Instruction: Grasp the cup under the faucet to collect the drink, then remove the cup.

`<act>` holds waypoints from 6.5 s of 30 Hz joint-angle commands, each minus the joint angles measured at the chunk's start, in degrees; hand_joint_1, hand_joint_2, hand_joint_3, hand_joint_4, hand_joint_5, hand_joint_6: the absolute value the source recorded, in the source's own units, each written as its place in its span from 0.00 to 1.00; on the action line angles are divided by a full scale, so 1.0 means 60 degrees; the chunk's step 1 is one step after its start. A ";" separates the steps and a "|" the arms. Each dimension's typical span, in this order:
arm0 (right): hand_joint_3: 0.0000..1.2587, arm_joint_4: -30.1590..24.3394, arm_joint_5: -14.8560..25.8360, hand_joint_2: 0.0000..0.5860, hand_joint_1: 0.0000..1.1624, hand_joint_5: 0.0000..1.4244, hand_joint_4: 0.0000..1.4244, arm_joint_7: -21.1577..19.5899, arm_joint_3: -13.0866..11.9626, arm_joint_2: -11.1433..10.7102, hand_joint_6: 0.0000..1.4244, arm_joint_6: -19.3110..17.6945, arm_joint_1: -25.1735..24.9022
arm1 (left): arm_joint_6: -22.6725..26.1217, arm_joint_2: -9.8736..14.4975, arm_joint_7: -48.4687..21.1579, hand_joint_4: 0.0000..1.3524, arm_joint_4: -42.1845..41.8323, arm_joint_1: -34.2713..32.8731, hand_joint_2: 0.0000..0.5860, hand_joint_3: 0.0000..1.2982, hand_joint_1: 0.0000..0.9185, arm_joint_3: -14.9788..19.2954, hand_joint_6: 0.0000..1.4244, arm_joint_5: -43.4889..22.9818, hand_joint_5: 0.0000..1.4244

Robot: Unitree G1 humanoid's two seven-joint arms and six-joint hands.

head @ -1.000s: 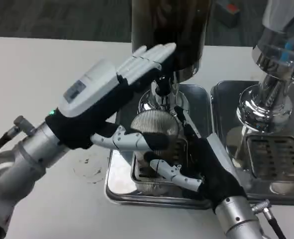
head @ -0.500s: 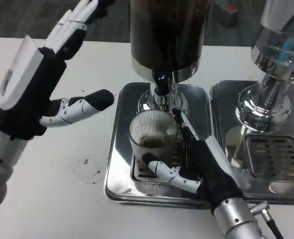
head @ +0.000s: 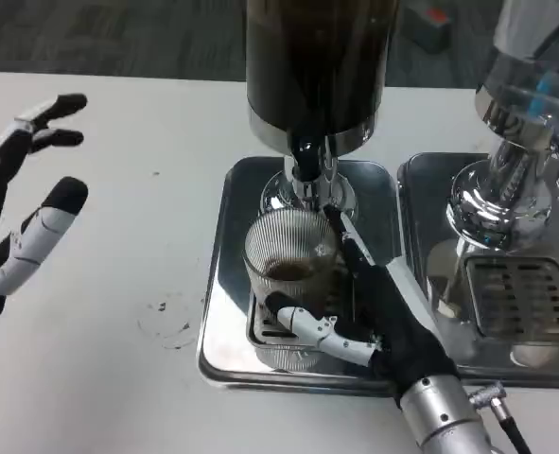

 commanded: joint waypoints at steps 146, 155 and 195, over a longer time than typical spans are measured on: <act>0.16 -0.1743 -0.0819 0.36 0.87 0.52 0.37 -0.1222 -0.0180 -0.0028 0.71 -0.1005 0.1515 | 0.2301 0.2098 0.2068 0.00 -0.1474 0.1634 0.19 0.00 0.00 -0.2893 0.00 0.4652 0.00; 0.16 -0.2477 -0.0934 0.37 0.87 0.52 0.37 -0.1088 -0.0052 -0.0145 0.71 -0.1023 0.2036 | 0.2359 0.2249 0.2033 0.00 -0.1818 0.1859 0.16 0.00 0.00 -0.2922 0.00 0.4726 0.00; 0.14 -0.4627 -0.1280 0.37 0.89 0.55 0.38 -0.0357 0.0356 -0.0477 0.76 -0.0913 0.3214 | 0.3345 0.2414 0.2509 0.00 -0.5233 0.5449 0.16 0.00 0.00 -0.1228 0.00 0.4913 0.00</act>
